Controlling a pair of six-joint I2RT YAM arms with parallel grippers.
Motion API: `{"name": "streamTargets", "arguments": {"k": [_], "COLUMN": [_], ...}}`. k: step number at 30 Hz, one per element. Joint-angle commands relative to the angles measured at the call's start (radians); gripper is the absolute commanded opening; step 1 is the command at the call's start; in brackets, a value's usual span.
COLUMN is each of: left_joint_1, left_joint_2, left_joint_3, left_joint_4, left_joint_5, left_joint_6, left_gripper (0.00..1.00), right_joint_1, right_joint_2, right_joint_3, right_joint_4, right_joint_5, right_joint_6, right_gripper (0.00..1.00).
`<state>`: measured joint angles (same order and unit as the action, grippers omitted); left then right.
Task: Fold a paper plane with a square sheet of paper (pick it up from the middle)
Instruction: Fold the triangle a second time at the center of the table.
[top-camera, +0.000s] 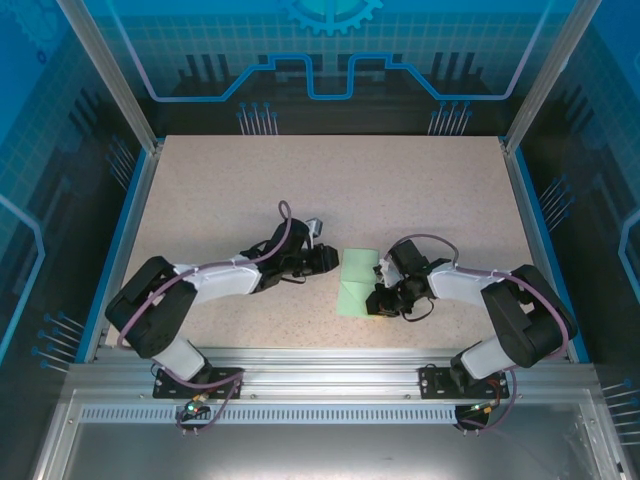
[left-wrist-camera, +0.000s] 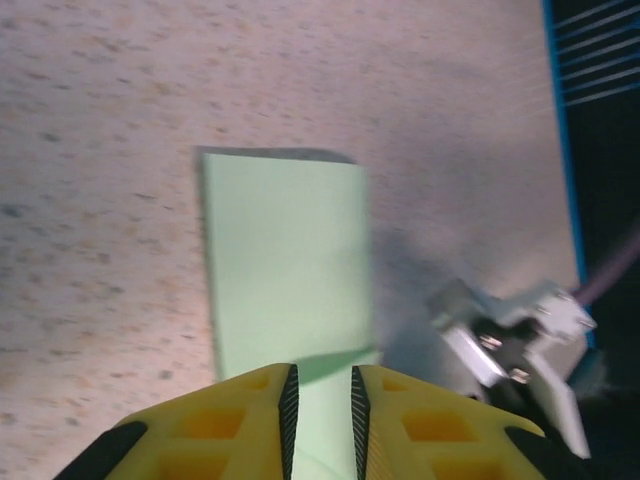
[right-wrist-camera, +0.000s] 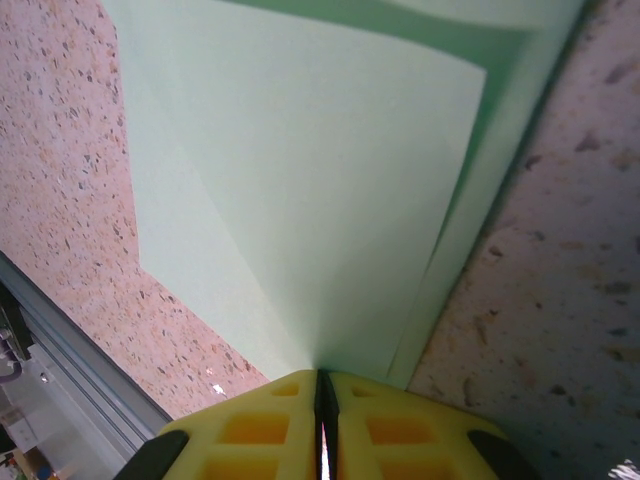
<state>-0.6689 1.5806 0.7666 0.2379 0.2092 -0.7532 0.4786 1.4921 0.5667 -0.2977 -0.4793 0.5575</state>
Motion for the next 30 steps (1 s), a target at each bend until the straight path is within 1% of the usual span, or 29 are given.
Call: {"name": "streamTargets", "arguments": {"k": [1, 6, 8, 10, 13, 21, 27, 30], "left_joint_1": [-0.059, -0.131, -0.152, -0.169, -0.181, -0.217, -0.232, -0.233], "left_joint_2": [0.008, 0.056, 0.071, 0.091, 0.130, 0.217, 0.255, 0.275], "left_joint_3": [-0.001, -0.015, -0.027, -0.019, 0.008, 0.058, 0.066, 0.074], "left_joint_4": [-0.023, 0.009, 0.051, 0.051, 0.062, 0.076, 0.120, 0.100], "left_joint_5": [0.084, 0.094, 0.109, 0.102, 0.116, 0.130, 0.128, 0.104], "left_joint_6": [-0.022, -0.090, -0.104, -0.107, -0.118, -0.128, -0.143, -0.146], "left_gripper": [0.22, 0.16, 0.15, 0.15, 0.13, 0.14, 0.15, 0.16], "right_joint_1": [-0.006, -0.007, -0.008, -0.009, -0.012, -0.014, -0.014, -0.014], "right_joint_2": [0.008, -0.028, -0.049, -0.059, -0.058, -0.079, -0.081, -0.080], "right_joint_3": [-0.027, -0.048, -0.053, -0.050, -0.049, -0.060, -0.062, -0.062], "right_joint_4": [-0.127, -0.123, -0.120, -0.120, -0.118, -0.111, -0.112, -0.112], "right_joint_5": [0.068, 0.078, 0.085, 0.085, 0.090, 0.084, 0.086, 0.082], "right_joint_6": [-0.011, 0.000, 0.000, -0.006, -0.004, -0.005, -0.002, -0.004], "right_gripper": [0.11, 0.11, 0.12, 0.12, 0.12, 0.12, 0.13, 0.13]}}
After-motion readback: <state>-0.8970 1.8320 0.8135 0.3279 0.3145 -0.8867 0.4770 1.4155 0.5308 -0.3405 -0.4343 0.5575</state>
